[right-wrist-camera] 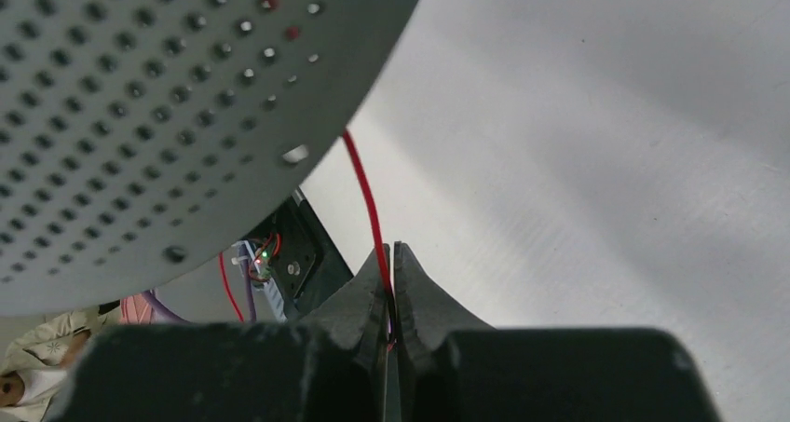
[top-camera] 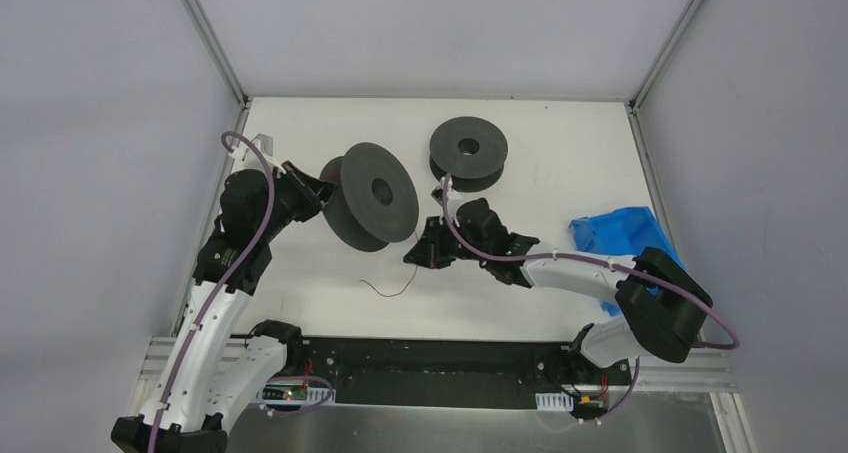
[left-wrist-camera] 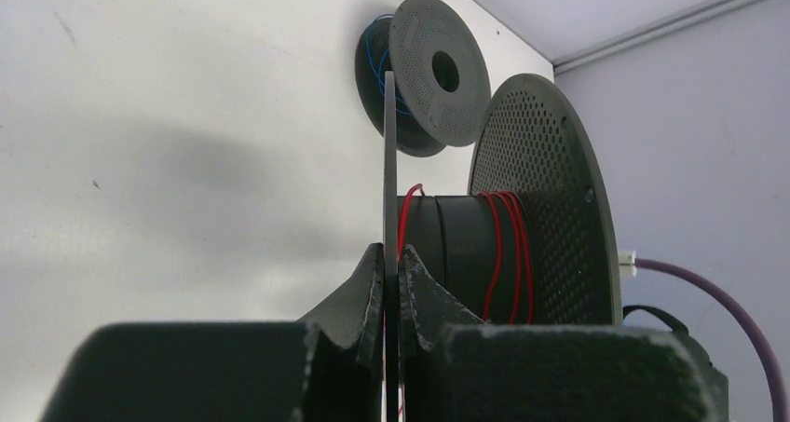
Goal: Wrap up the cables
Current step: Wrap the cable around the cable reel.
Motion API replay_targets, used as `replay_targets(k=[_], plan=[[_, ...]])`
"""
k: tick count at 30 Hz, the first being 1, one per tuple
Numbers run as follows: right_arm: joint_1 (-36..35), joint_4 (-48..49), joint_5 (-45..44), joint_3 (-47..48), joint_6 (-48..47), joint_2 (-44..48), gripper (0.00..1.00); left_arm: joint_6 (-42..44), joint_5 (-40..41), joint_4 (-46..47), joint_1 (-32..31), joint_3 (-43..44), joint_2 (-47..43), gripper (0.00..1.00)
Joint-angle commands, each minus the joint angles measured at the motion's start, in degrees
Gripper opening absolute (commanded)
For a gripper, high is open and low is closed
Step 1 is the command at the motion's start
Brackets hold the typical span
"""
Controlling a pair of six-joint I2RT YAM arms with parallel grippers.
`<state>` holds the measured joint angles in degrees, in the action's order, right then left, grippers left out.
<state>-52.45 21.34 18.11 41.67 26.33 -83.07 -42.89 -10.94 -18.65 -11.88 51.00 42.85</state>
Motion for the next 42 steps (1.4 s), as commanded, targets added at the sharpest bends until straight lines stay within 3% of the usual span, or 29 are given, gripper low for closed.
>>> replay_targets(k=[1, 5, 11, 17, 31, 42], plan=[[-1.9, 4.5, -3.5, 2.4, 2.5, 2.8, 0.07, -5.9, 5.9, 6.6, 0.6, -0.3, -2.3, 0.0], [-3.6, 6.0, -4.5, 3.8, 4.1, 3.3, 0.11, -6.7, 7.0, 7.1, 0.6, -0.6, -2.3, 0.0], [-5.4, 9.4, -6.5, 5.8, 6.4, 3.1, 0.07, -8.7, 7.0, 9.4, 0.6, -2.7, -2.3, 0.0], [-6.5, 10.3, -6.2, 7.6, 7.6, 1.9, 0.13, -8.8, 7.4, 10.8, 0.6, -3.4, -1.7, 0.0], [-8.8, 10.9, -8.0, 10.6, 1.2, 1.3, 0.11, -6.7, 7.2, 11.6, 0.6, -5.0, -1.1, 0.0], [-9.1, 21.7, -11.7, 12.0, 10.1, -3.4, 0.15, -7.0, 7.7, 13.4, 0.6, -7.9, -0.7, 0.0]])
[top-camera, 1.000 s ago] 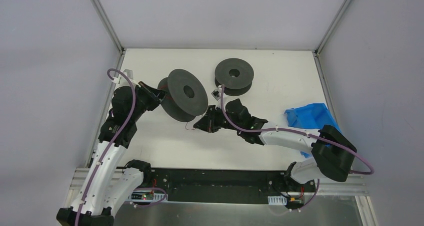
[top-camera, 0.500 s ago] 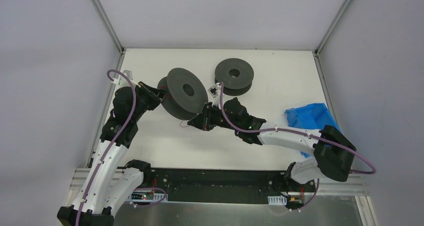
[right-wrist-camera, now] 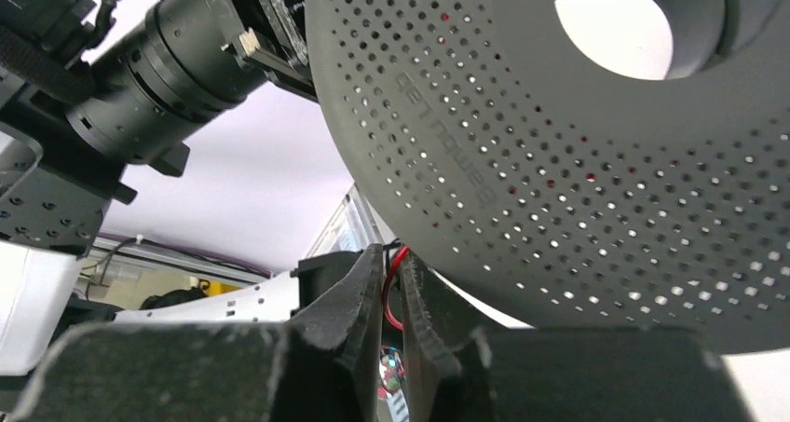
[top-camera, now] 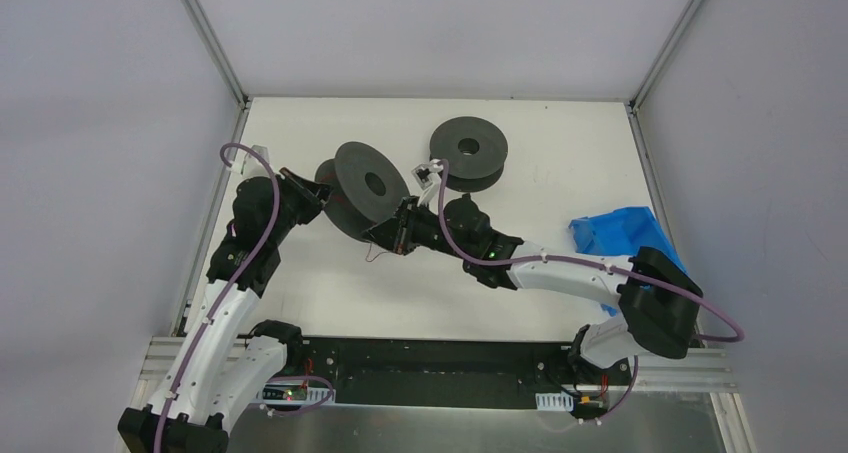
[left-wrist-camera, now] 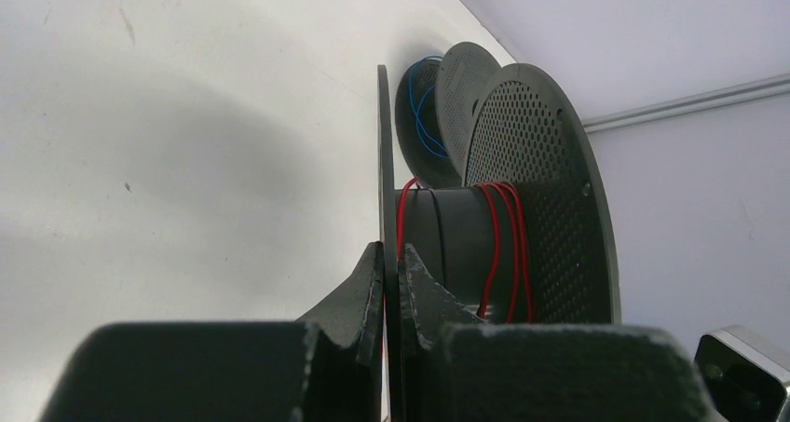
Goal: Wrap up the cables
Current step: Wrap the cable around the cable reel.
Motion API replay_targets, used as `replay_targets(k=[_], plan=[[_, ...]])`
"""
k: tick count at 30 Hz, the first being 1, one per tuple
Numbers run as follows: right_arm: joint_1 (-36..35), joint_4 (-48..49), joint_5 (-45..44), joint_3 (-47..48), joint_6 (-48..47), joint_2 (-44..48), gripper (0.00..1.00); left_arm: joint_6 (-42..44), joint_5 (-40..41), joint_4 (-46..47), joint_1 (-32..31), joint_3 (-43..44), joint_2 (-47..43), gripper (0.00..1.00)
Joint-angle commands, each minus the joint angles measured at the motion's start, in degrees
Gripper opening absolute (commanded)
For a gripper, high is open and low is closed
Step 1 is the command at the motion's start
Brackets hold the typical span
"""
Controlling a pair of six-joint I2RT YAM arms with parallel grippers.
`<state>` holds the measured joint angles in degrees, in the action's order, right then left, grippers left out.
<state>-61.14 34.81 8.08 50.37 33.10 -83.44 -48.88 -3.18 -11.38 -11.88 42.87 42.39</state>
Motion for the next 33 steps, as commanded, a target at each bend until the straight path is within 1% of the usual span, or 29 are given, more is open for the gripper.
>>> replay_targets(k=[1, 6, 9, 13, 19, 21, 23, 25, 26, 28, 30, 33], plan=[[-0.4, 8.3, -1.7, 3.5, 3.6, -3.7, 0.15, -1.2, -0.1, 6.1, 0.6, 0.2, -0.1, 0.0], [-0.5, 8.5, -3.5, 3.2, 4.7, -5.1, 0.15, -3.2, 0.0, 6.7, 0.6, -0.5, 0.0, 0.0], [-0.5, 8.1, -3.9, 3.3, 4.8, -5.1, 0.18, -4.0, 0.2, 7.5, 0.6, -1.4, 0.0, 0.0], [-0.6, 7.5, -4.7, 4.6, 4.4, -5.3, 0.18, -6.4, 0.1, 9.1, 0.6, -2.7, 0.5, 0.0], [-0.7, 7.1, -5.1, 7.4, 2.3, -6.6, 0.17, -8.7, -0.4, 10.4, 0.6, -4.0, 1.5, 0.0], [-0.6, 6.5, -3.8, 7.7, 0.2, -6.5, 0.18, -8.6, 0.1, 10.4, 0.6, -4.2, 1.3, 0.0], [-0.7, 5.3, 1.6, 7.1, -6.3, -4.7, 0.22, -7.3, 0.6, 10.0, 0.6, -3.8, 1.0, 0.0], [-0.9, 2.5, 6.6, 4.3, -16.2, -1.1, 0.26, -4.1, 0.9, 8.3, 0.7, -2.4, 0.8, 0.0], [-0.9, 0.2, 7.4, 2.7, -22.2, 1.4, 0.27, -2.1, 1.0, 7.7, 0.7, -1.6, 0.7, 0.0], [-0.9, -4.8, 5.2, -0.3, -31.6, 6.9, 0.29, 1.1, 0.7, 7.0, 0.7, -0.4, 0.5, 0.0], [-0.9, -10.0, 1.9, -2.3, -43.3, 12.2, 0.29, 5.9, -1.3, 6.7, 0.7, 1.2, 0.5, 0.0], [-0.6, -12.8, -6.6, -5.2, -53.1, 19.3, 0.31, 11.3, -3.6, 2.5, 0.8, 5.9, 1.4, 0.0]])
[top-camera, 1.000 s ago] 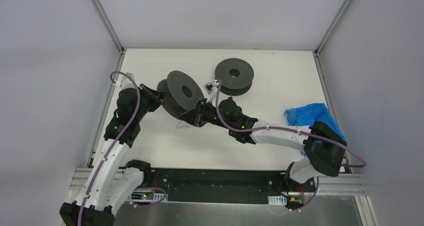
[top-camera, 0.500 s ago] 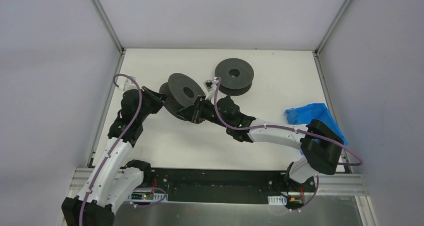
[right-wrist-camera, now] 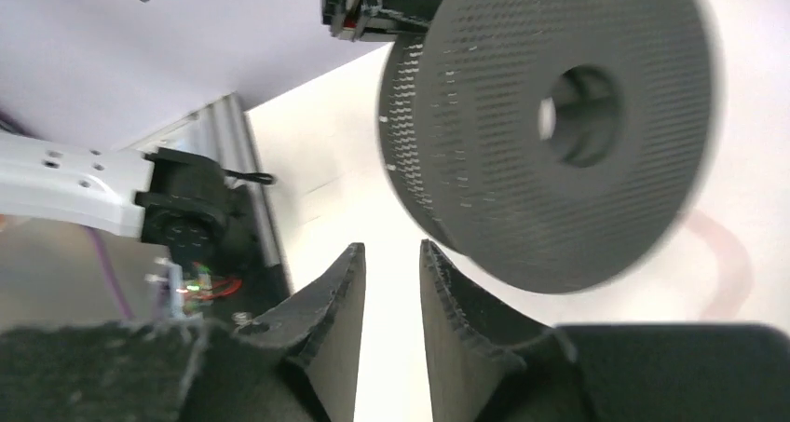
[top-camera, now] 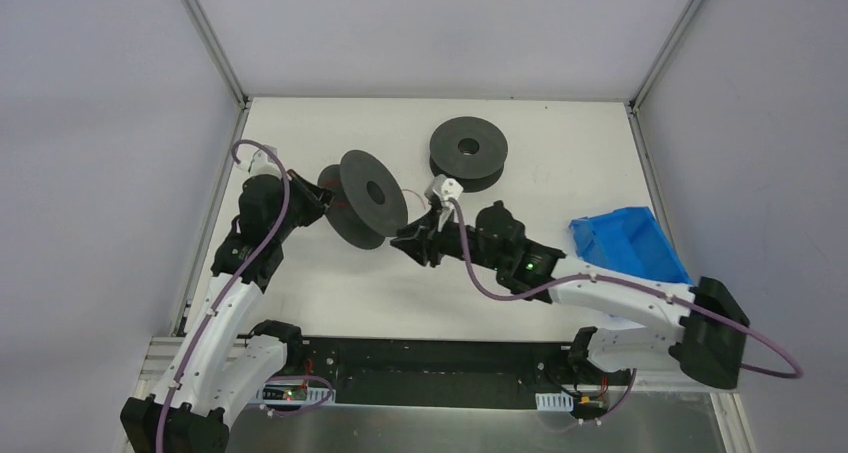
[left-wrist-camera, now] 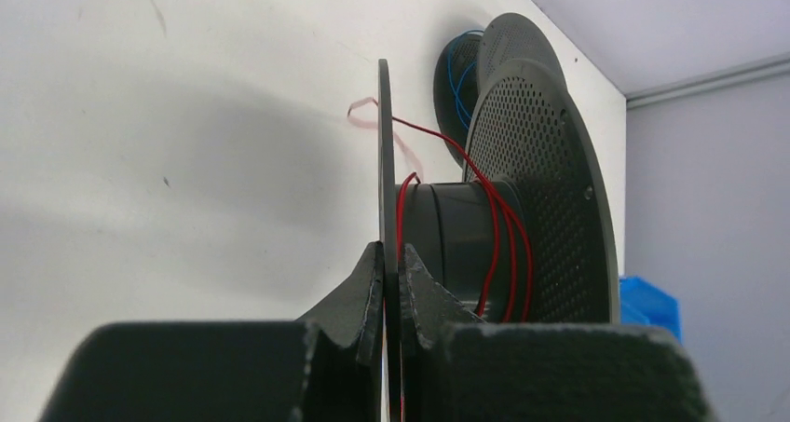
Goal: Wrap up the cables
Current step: Wrap the cable around the cable reel.
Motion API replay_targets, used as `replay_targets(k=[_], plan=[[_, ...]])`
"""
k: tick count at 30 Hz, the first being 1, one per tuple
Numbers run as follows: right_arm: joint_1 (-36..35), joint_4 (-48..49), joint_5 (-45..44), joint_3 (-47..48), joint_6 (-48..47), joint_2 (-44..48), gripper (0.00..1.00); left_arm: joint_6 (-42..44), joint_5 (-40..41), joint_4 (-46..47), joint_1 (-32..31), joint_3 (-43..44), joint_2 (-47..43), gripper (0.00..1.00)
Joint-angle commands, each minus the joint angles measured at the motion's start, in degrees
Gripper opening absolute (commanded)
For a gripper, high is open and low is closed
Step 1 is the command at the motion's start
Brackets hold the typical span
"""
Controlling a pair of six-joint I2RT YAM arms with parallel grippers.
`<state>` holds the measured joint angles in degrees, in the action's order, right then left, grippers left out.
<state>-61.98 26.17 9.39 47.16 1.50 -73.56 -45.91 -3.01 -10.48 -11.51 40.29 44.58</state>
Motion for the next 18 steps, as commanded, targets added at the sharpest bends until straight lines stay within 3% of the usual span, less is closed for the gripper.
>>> replay_targets(k=[1, 6, 9, 14, 18], plan=[[0.8, -4.2, -8.9, -3.2, -25.1, 11.3, 0.32, 9.8, -4.6, -0.3, 0.4, 10.4, -0.1, 0.0], [5.5, -4.4, -12.2, -9.1, -38.8, 15.4, 0.38, 14.6, -11.4, -5.9, 0.4, 18.2, 1.6, 0.0], [8.3, -3.1, -9.0, -11.8, -44.5, 15.2, 0.4, 17.2, -16.9, -8.2, 0.4, 21.4, 2.1, 0.0], [8.9, 5.6, -4.6, -18.9, -63.3, 11.3, 0.41, 19.7, -24.3, -16.1, 0.5, 28.1, 3.8, 0.0], [8.3, 6.5, -0.4, -19.8, -68.9, 12.5, 0.41, 18.8, -27.9, -18.4, 0.5, 30.5, 4.4, 0.0]])
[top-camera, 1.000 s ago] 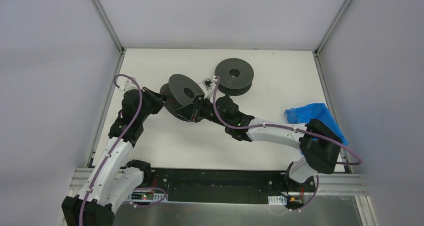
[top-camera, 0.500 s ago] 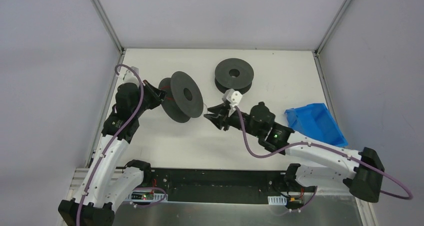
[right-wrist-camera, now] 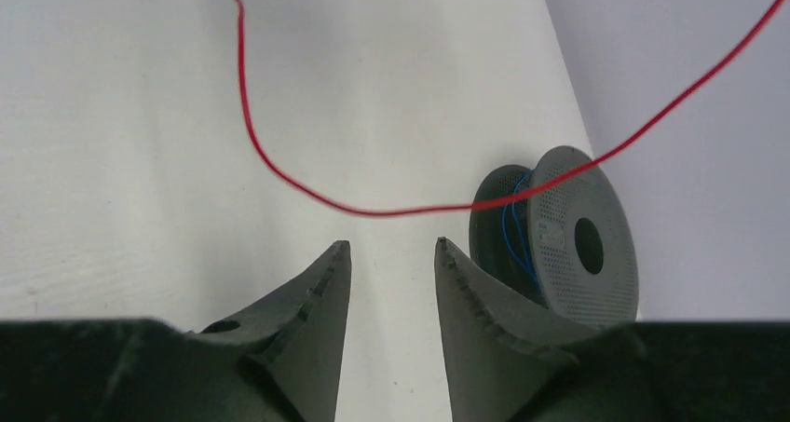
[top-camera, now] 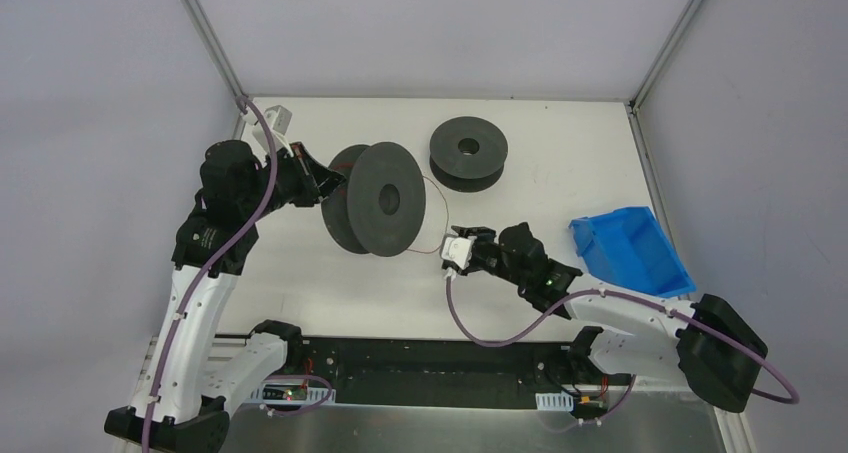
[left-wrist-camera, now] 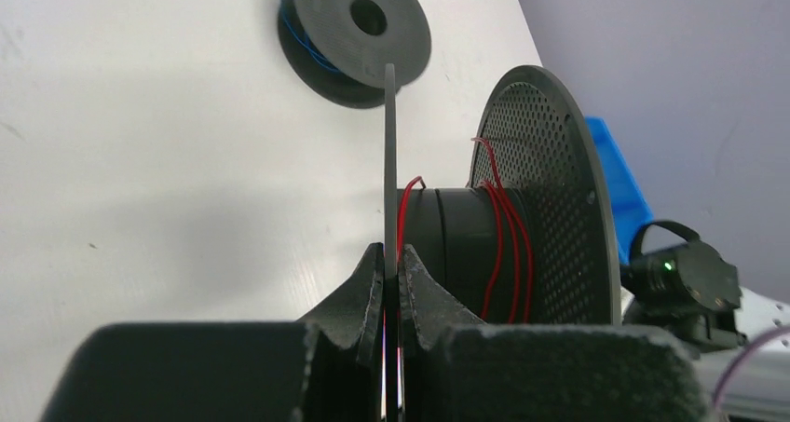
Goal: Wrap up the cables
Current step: Wrap the cable around the cable reel.
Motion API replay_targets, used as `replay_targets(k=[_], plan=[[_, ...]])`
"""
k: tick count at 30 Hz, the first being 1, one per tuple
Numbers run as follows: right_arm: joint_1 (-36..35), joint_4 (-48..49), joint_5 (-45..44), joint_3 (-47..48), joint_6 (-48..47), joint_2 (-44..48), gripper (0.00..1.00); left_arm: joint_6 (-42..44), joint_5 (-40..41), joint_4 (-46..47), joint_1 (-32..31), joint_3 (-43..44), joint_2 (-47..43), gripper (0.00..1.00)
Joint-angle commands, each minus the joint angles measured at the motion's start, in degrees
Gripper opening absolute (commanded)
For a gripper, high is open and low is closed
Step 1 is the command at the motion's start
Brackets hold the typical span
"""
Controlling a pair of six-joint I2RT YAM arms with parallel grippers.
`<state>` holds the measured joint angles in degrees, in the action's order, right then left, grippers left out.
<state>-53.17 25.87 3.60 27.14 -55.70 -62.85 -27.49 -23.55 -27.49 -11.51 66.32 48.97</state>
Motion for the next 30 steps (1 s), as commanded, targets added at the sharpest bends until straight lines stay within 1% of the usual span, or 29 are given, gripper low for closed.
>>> replay_targets(k=[1, 4, 6, 8, 12, 17, 21, 26, 30], plan=[[-0.6, 6.9, 6.4, 0.1, -12.5, 2.3, 0.42, 0.2, -8.0, -1.7, 0.5, 4.9, 0.0, 0.0], [-1.0, 6.9, 7.6, 0.1, -13.6, 3.6, 0.44, -0.3, -9.6, -2.7, 0.5, 6.2, 0.2, 0.0], [-1.3, 4.6, 7.7, 0.7, -15.7, 4.1, 0.46, -0.2, -10.5, -3.3, 0.5, 7.2, 0.3, 0.0], [-1.7, 1.3, 7.7, 1.7, -17.3, 4.6, 0.47, -0.2, -11.3, -3.9, 0.5, 8.0, 0.5, 0.0], [-2.9, -2.2, 8.5, 2.8, -19.6, 5.4, 0.47, -0.5, -12.7, -4.2, 0.5, 9.4, 1.0, 0.0], [-6.0, -6.7, 7.8, 3.2, -23.0, 6.7, 0.47, -1.1, -13.5, -4.5, 0.5, 10.5, 1.7, 0.0], [-8.5, -6.9, 6.1, 3.0, -24.7, 6.5, 0.47, -1.7, -14.0, -4.6, 0.5, 10.8, 1.6, 0.0], [-9.4, -7.4, 4.4, 4.1, -27.1, 5.0, 0.48, -2.4, -14.4, -4.5, 0.5, 11.2, 2.0, 0.0], [-9.5, -7.3, 3.7, 5.3, -28.2, 2.1, 0.45, -3.4, -15.1, -4.5, 0.5, 11.6, 2.5, 0.0]])
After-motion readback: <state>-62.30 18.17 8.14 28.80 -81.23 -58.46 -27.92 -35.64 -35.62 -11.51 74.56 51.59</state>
